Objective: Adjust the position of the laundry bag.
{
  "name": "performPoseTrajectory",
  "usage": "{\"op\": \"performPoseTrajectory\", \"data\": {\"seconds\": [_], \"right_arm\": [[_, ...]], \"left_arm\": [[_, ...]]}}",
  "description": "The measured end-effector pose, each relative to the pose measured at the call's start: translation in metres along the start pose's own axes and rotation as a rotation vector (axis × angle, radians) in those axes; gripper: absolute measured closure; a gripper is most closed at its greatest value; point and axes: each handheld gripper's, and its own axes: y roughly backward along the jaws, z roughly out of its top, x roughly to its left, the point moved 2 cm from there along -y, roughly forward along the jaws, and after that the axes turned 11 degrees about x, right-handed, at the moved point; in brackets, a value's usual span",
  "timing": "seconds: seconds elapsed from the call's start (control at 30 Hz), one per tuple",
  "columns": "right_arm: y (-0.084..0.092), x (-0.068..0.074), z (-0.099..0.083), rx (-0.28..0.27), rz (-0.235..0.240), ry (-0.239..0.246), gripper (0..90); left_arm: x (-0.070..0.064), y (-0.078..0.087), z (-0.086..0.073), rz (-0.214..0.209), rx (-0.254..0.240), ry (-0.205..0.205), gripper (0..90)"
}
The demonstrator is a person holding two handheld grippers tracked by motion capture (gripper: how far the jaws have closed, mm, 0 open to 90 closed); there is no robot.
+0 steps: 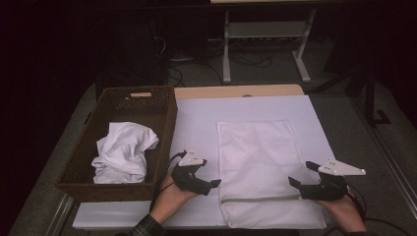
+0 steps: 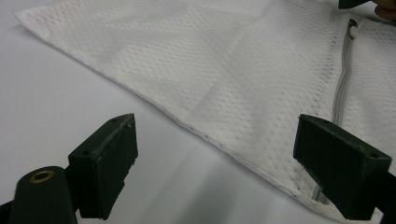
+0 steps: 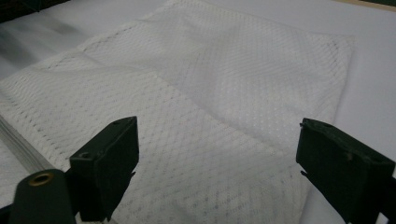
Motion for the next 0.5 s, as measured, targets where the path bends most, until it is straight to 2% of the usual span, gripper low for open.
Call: {"op": "performPoseTrajectory", "data": {"seconds": [0.43,0.5], "right_arm": [[-0.001,-0.001,0.0,-0.002,-0.003,-0.011,12.7],[-0.002,-0.001,0.001,0.0,0.0,-0.008,12.7]], "left_arm": [[0.005,-0.009,0.009,-0.003,-0.005,0.014,13.5],[0.006,-0.012,0.012,0.006,0.005,0.006,13.7]]}}
